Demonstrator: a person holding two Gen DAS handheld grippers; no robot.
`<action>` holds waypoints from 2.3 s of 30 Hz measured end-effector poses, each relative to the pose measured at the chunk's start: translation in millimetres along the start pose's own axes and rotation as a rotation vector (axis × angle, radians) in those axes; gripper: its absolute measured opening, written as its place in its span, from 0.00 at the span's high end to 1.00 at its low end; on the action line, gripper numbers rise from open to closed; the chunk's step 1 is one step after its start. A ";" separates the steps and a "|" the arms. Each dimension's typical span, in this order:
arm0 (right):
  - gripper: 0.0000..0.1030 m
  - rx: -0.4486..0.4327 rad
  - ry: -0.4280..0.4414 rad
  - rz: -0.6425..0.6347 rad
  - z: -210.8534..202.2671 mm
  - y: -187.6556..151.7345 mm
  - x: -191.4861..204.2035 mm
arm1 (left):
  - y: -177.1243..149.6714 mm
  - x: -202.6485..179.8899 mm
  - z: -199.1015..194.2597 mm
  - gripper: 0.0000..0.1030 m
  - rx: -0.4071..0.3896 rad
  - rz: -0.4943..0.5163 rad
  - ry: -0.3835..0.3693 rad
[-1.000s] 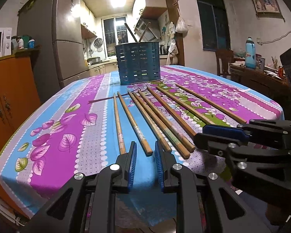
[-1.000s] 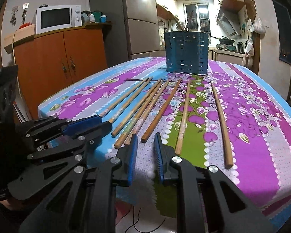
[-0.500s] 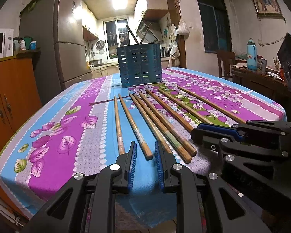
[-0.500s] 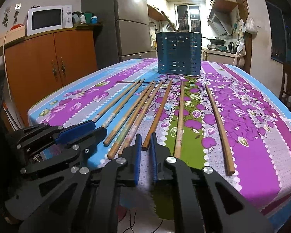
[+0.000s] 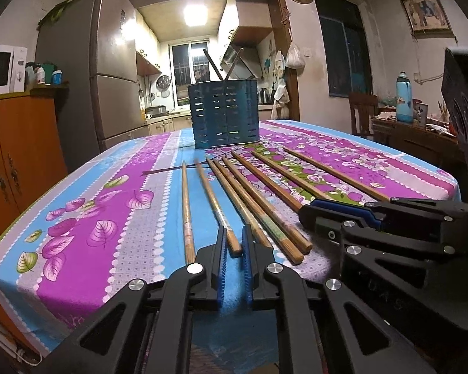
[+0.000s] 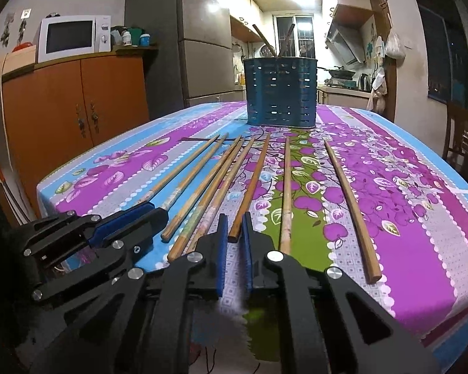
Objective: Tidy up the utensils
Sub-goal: 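Lift the left gripper's chopstick to the blue holder while the right gripper carries its chopstick there, then lower the left gripper's chopstick into the holder while the right gripper lowers its chopstick in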
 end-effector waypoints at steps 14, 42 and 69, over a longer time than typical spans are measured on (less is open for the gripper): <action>0.95 -0.110 -0.008 -0.046 -37.5 34.6 -3.7 | 32.4 8.0 -28.1 0.92 -0.090 0.009 0.008; 0.95 -0.159 0.117 -0.128 -2.3 211.5 -33.5 | 204.8 40.2 19.4 0.93 -0.219 0.002 -0.085; 0.95 -0.175 0.082 -0.105 18.4 300.3 -69.2 | 298.5 79.0 71.9 0.93 -0.211 -0.031 -0.089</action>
Point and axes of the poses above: each gripper's, at about its wrist camera, not at the fingertips, and z roughly the way its jaws point, x to its left, y to its top, the point moved 2 cm from there along z, roughly the way its jaws point, and after that the axes turned 9 degrees about -x, right-handed, at the moved point
